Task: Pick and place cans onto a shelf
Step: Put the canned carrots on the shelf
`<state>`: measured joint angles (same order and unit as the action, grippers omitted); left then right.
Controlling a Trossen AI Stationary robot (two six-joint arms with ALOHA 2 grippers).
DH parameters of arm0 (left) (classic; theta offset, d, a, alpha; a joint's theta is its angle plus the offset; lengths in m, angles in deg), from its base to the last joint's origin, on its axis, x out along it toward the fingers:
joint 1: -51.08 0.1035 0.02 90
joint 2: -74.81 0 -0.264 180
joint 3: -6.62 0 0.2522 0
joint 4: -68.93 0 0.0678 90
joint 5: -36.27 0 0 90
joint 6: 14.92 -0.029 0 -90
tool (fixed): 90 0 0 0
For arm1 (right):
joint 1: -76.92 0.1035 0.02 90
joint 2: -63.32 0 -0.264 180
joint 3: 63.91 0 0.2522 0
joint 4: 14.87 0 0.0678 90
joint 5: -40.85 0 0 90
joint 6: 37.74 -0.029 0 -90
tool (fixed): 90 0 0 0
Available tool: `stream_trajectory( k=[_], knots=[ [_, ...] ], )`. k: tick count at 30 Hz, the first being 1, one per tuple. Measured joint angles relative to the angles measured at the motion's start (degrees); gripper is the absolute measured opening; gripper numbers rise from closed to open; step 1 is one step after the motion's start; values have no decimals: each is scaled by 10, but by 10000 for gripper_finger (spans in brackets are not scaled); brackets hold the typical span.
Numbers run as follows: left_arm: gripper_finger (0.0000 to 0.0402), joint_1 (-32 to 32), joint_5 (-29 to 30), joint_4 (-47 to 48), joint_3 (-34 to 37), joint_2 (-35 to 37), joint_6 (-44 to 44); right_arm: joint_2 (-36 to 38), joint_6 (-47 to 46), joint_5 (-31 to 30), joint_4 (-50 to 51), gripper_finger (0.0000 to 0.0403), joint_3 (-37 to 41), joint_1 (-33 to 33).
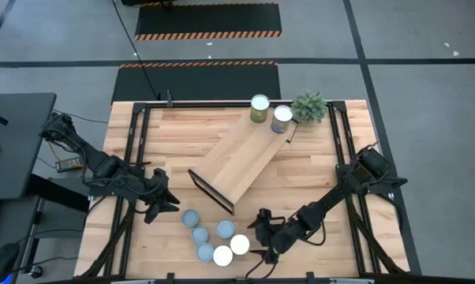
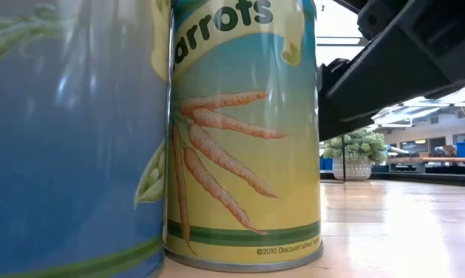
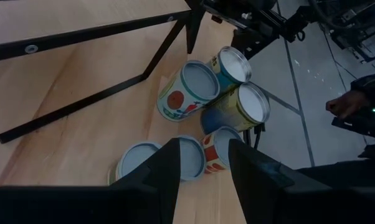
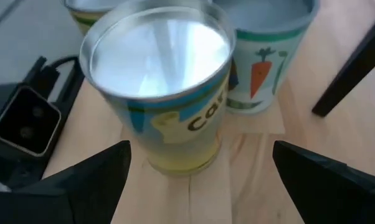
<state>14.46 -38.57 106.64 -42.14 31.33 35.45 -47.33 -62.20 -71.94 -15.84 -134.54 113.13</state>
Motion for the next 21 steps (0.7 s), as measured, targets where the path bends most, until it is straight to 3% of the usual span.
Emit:
stream_trajectory(
  k=[12, 21],
  knots=[
    [142, 0, 0, -11, 0, -1, 10, -38, 53, 22, -145, 400, 23, -12],
    [142, 0, -14, -30, 0, -21, 4, -91, 86, 4, -169, 400, -33, -15]
  ],
)
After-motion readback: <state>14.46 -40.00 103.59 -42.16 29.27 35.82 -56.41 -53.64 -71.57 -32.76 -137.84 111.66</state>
